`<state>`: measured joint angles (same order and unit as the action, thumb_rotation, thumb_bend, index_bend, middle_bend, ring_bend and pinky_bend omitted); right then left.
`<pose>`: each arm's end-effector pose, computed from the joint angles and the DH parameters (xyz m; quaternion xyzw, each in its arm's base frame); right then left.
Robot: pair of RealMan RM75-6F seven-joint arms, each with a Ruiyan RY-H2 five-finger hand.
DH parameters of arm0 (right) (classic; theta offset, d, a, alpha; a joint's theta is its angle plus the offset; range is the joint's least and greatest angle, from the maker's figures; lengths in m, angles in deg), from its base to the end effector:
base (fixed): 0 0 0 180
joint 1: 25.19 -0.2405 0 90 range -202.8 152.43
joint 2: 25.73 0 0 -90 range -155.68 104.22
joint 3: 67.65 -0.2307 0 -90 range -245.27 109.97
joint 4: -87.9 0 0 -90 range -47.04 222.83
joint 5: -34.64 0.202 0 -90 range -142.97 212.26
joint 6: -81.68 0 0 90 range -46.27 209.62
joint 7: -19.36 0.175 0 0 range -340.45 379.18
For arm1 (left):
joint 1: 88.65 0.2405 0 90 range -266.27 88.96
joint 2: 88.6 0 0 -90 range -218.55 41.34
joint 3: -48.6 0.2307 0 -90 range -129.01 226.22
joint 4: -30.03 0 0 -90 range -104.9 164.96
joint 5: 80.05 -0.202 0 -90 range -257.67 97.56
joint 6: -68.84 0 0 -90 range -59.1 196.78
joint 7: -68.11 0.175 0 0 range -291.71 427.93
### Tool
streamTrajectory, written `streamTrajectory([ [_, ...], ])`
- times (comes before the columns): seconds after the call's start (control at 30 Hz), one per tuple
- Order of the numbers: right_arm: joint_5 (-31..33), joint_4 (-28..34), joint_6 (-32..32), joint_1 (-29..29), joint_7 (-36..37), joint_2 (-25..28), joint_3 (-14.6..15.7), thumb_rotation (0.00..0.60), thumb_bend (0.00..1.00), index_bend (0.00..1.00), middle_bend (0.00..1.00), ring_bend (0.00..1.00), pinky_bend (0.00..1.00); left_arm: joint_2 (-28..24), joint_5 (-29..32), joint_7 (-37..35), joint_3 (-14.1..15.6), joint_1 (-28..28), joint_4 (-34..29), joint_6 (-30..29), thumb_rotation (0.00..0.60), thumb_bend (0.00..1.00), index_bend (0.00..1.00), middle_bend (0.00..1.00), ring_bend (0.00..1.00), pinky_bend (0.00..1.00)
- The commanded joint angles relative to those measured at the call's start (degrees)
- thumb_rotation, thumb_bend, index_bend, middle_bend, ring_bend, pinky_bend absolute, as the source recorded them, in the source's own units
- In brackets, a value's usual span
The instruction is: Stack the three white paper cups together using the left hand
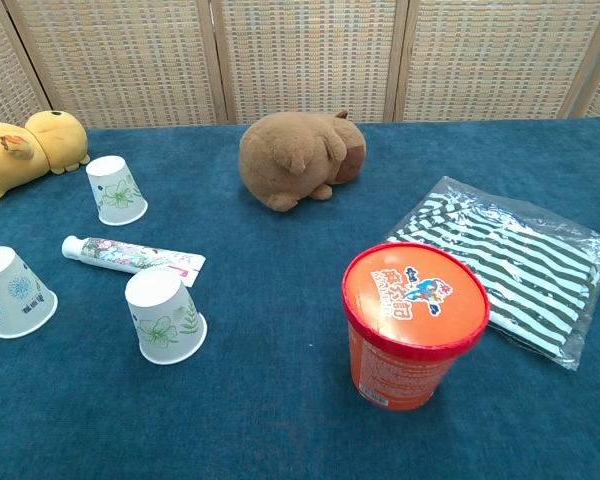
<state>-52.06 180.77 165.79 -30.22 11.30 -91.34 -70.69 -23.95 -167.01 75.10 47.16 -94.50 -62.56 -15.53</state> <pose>-0.2788 -0.2105 0.1435 0.6218 -0.3557 0.3577 0.5991 -0.2800 0.2090 0.1448 -0.6304 -0.3555 -0.3545 0.5921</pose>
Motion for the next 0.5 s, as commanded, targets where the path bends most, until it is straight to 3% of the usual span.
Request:
streamTrajectory([
  [0.03, -0.07, 0.0, -0.01, -0.02, 0.03, 0.0, 0.02, 0.6, 0.05, 0.0, 0.0, 0.0, 0.0, 0.06, 0.02, 0.07, 0.02, -0.04, 0.01, 0.08, 0.6, 0.16, 0.0, 0.0, 0.0, 0.0],
  [0.5, -0.3, 0.15, -0.29, -0.2, 0.02, -0.16, 0.19, 0.6, 0.05, 0.0, 0.0, 0.0, 0.0, -1.2, -2.42, 0.77, 0.49, -0.88, -3.69, 0.26, 0.6, 0.17, 0.0, 0.0, 0.0, 0.0],
])
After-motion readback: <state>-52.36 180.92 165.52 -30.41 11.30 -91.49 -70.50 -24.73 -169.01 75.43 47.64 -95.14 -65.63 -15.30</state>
